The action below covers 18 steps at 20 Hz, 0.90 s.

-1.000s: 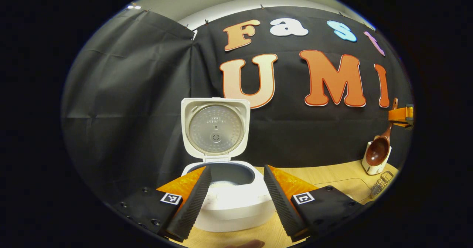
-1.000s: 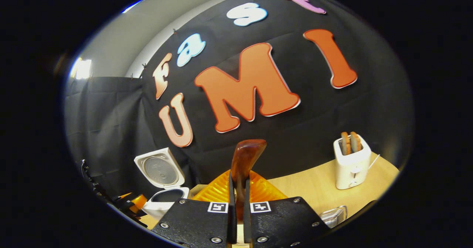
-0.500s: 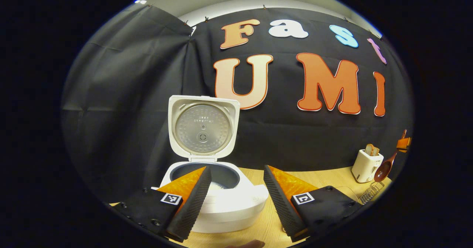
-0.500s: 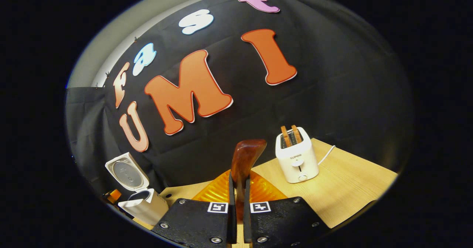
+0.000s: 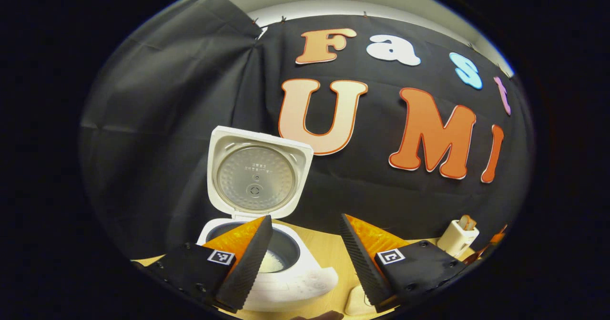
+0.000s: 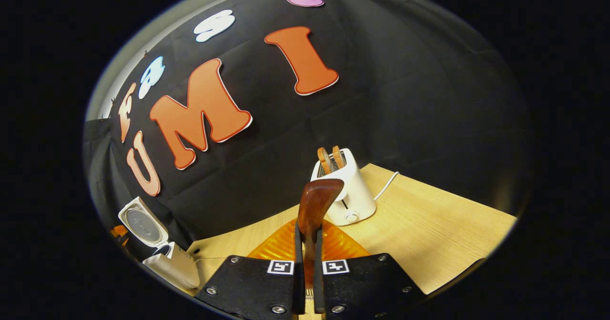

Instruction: Close the left gripper, press the button to open the rice cooker; take a wooden spoon from the chopstick holder with the right hand, scoop a spoonful of rice and pour it into the rice cooker, then put the wooden spoon back into the chopstick holder.

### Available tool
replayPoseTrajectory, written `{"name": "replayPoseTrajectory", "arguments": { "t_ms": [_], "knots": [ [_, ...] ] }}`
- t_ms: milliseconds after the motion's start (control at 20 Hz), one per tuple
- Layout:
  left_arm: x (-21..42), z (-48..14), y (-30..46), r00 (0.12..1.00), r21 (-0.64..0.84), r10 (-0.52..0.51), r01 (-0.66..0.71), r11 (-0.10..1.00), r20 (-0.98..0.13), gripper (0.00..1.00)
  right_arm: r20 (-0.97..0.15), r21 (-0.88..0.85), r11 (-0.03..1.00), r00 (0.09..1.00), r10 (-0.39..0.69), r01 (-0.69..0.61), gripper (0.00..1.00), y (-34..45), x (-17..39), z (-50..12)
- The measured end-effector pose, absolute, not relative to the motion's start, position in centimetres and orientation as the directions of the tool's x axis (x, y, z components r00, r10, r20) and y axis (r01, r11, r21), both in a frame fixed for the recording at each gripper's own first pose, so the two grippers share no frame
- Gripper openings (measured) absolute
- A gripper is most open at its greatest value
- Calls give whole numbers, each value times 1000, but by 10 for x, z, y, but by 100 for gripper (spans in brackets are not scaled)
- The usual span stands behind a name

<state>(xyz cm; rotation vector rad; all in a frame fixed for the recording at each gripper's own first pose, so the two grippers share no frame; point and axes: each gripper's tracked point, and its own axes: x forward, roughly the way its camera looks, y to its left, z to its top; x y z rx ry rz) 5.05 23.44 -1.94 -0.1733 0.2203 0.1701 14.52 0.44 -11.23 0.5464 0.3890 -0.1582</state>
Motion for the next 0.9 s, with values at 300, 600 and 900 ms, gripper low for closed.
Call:
{"name": "replayPoseTrajectory", "arguments": {
  "t_ms": [300, 600, 900],
  "knots": [
    [114, 13, 262, 956, -132, 144, -182, 974, -256, 99, -460, 471, 842, 888, -21, 264, 7, 15, 143, -145],
    [178, 51, 324, 940, -97, 251, -279, 955, -232, 95, -488, 506, 801, 872, -41, 321, 7, 8, 141, -168],
    [244, 74, 370, 918, 0, 363, -367, 930, -158, 98, -470, 461, 838, 881, -49, 293, 14, 11, 136, -168]
  ]
}}
